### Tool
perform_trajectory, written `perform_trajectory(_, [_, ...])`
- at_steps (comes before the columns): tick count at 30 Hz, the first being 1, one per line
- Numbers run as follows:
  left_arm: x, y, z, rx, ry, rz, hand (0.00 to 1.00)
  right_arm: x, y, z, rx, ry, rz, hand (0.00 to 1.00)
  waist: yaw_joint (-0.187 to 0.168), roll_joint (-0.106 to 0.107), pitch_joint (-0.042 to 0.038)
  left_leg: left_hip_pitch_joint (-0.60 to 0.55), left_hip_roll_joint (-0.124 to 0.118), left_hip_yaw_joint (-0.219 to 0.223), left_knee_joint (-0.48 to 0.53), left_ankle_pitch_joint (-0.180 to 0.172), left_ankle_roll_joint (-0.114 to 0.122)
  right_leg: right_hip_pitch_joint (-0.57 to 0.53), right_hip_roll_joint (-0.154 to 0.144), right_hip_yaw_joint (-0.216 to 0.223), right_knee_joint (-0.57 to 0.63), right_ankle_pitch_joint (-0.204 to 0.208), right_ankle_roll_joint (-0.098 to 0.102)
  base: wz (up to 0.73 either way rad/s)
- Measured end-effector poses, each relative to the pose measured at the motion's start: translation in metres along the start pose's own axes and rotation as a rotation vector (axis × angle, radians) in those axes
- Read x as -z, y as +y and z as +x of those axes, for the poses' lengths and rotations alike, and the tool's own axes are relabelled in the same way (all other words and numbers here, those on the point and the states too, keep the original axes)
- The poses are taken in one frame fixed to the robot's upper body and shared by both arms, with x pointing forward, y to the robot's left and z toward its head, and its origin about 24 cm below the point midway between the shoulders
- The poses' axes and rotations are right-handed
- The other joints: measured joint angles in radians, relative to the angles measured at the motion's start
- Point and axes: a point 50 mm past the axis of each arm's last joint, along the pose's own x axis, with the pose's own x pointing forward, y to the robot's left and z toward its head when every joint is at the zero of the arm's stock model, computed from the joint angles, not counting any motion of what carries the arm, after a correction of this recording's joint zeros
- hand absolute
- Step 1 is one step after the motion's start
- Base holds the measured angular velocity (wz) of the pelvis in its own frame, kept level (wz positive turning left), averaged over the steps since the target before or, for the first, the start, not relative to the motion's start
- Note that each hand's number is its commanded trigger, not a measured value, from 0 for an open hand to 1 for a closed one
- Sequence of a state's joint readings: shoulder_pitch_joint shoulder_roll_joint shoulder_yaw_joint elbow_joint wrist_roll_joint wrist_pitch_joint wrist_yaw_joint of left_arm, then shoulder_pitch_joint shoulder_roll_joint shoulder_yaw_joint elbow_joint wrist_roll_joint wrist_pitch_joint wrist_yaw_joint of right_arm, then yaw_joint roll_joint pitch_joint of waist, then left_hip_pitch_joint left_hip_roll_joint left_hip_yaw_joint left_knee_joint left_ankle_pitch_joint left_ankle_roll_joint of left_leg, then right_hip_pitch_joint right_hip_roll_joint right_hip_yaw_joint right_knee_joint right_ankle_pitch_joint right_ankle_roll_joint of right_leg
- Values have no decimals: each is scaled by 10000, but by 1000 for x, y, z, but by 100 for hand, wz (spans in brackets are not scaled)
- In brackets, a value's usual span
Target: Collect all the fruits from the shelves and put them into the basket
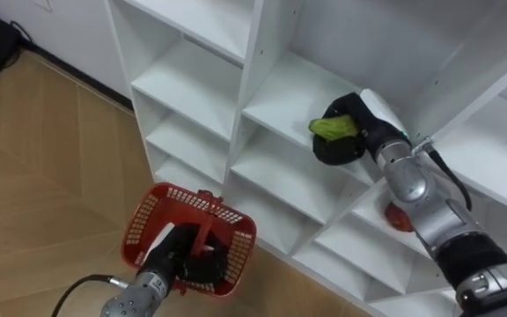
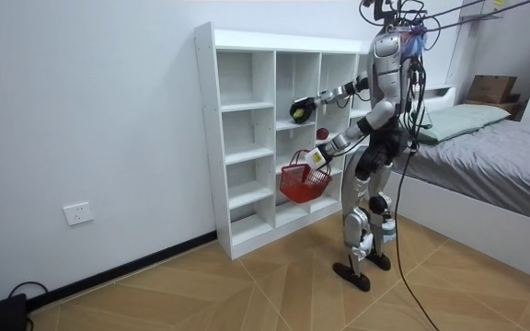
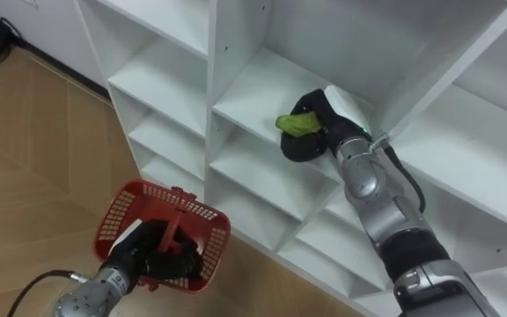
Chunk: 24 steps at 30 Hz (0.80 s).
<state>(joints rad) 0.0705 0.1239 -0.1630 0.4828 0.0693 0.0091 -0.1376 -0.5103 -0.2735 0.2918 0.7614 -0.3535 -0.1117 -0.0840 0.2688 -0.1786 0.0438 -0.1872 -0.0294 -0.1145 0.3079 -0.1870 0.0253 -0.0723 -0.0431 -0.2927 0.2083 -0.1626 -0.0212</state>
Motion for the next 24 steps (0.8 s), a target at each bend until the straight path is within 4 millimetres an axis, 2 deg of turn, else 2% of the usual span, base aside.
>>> perform_trajectory(8, [-2, -1, 0, 145, -179, -174, 100, -27, -8, 2, 317, -1135, 82, 100, -440, 4, -2, 15, 19, 101, -20, 0, 1, -25, 78, 131, -42, -3, 6, -4])
perform_trajectory(11, [-3, -1, 0, 237, -202, -262, 100, -34, -8, 1, 392, -1456, 271, 100, -478, 30, -16, 79, 43, 219, -25, -1, 3, -4, 85, 205, -43, -1, 5, -10])
perform_trajectory(16, [-16, -2, 7, 337, -594, -131, 100, -41, -2, -5, 219, -1785, 1154, 100, -551, 124, -34, 184, 95, 383, -35, -2, 3, 34, 103, 361, -25, 9, -10, -9])
perform_trajectory(20, [-18, -4, 8, 435, -679, -376, 100, -49, 5, -12, 66, -2226, 1370, 100, -601, 387, -143, 443, 161, 603, -182, -2, 2, 136, 98, 566, -25, 47, -24, -16])
perform_trajectory(24, [-18, -8, 8, 586, -691, -333, 100, -54, 9, -19, 7, -2573, 1509, 100, -742, 490, -203, 626, 175, 635, -290, 5, -9, 241, 124, 678, -23, 47, -25, -5])
